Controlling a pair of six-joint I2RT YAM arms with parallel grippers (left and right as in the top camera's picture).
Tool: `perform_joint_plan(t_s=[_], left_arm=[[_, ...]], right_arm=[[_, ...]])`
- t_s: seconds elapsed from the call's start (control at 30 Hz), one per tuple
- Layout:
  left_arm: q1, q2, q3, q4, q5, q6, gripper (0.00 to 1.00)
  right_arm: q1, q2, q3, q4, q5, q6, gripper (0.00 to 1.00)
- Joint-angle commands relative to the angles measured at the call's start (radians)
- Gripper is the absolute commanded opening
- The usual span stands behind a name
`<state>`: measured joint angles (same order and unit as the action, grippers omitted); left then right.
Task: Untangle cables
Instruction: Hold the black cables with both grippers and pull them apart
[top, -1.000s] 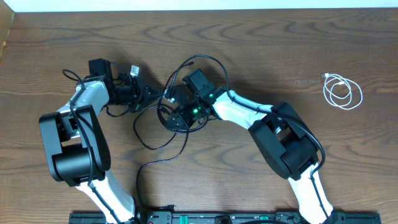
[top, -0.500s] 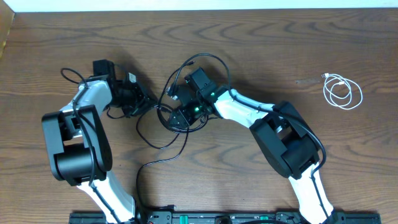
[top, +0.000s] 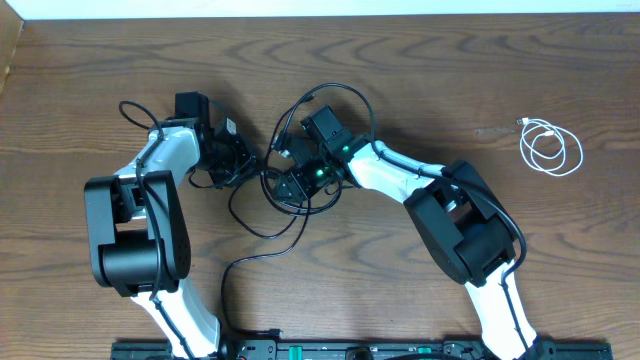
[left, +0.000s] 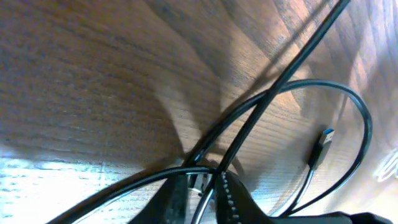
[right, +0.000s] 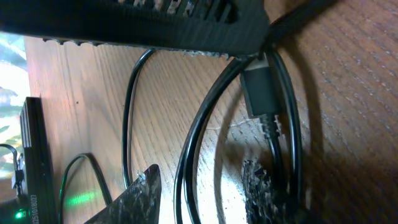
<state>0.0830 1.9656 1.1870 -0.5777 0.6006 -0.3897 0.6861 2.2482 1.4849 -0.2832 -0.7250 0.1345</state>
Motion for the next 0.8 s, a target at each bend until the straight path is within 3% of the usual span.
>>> perform_joint_plan(t_s=[0.0, 0.43, 0.77], left_arm=[[-0.006, 0.012, -0.005, -0.01, -0.013, -0.008, 0.22], [-0.006, 0.011, -0.003, -0.12, 0.121, 0.013, 0.24], [-0.006, -0.001, -0.002, -0.109, 0.097, 0.041, 0.24]], right_arm=[[0.003, -0.035, -0.008, -0.002, -0.011, 0.011, 0.37], [0.0, -0.035, -0.008, -0.005, -0.026, 0.025, 0.37], [-0.039, -0.028, -0.008, -0.069, -0.113, 0.022, 0.33]])
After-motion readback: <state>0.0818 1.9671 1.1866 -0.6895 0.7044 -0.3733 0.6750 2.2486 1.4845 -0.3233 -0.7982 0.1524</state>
